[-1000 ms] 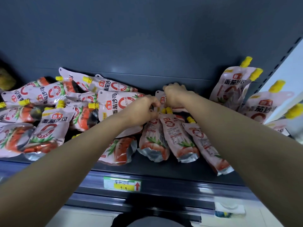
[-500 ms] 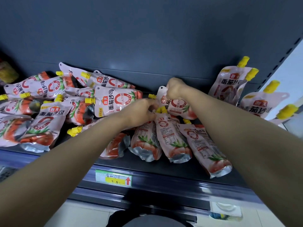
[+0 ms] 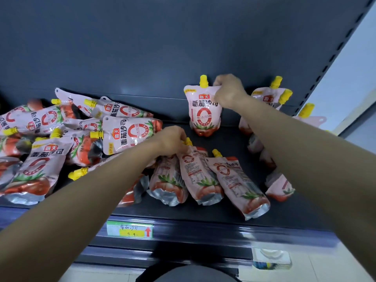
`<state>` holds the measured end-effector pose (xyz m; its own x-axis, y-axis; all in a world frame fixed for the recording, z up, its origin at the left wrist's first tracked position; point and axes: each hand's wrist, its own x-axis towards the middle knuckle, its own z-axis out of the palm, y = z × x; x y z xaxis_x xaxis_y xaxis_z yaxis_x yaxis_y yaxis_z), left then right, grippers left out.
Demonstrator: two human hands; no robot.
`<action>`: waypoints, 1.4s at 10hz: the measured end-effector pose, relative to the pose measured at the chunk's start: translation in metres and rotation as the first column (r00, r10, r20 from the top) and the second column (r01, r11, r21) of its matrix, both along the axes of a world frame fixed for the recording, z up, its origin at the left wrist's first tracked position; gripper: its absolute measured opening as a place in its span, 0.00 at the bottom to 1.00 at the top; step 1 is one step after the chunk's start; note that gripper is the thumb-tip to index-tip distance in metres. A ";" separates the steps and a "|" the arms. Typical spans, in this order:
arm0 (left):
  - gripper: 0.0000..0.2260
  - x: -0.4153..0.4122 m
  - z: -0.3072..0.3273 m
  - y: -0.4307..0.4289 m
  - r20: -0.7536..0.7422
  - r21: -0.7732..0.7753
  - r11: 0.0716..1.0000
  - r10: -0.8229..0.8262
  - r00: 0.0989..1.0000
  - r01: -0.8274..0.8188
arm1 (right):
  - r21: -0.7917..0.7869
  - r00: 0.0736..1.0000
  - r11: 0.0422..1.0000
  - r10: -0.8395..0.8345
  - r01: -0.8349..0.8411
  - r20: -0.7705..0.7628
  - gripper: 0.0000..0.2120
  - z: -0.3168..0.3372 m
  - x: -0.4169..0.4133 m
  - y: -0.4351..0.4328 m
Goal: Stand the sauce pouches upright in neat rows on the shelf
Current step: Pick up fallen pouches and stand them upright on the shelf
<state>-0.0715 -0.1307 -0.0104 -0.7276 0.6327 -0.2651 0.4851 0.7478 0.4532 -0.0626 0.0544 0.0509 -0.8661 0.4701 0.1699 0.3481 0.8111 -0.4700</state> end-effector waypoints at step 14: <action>0.16 0.023 0.077 0.035 0.519 0.492 0.835 -0.055 0.853 -0.245 | -0.047 0.966 0.994 0.106 -0.098 0.236 0.11 0.033 0.028 0.029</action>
<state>-0.0489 -0.0959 0.0662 -0.6540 0.7135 -0.2513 0.0219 0.3500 0.9365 -0.0347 0.0836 0.0842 -0.9232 0.3793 -0.0612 0.3695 0.8329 -0.4120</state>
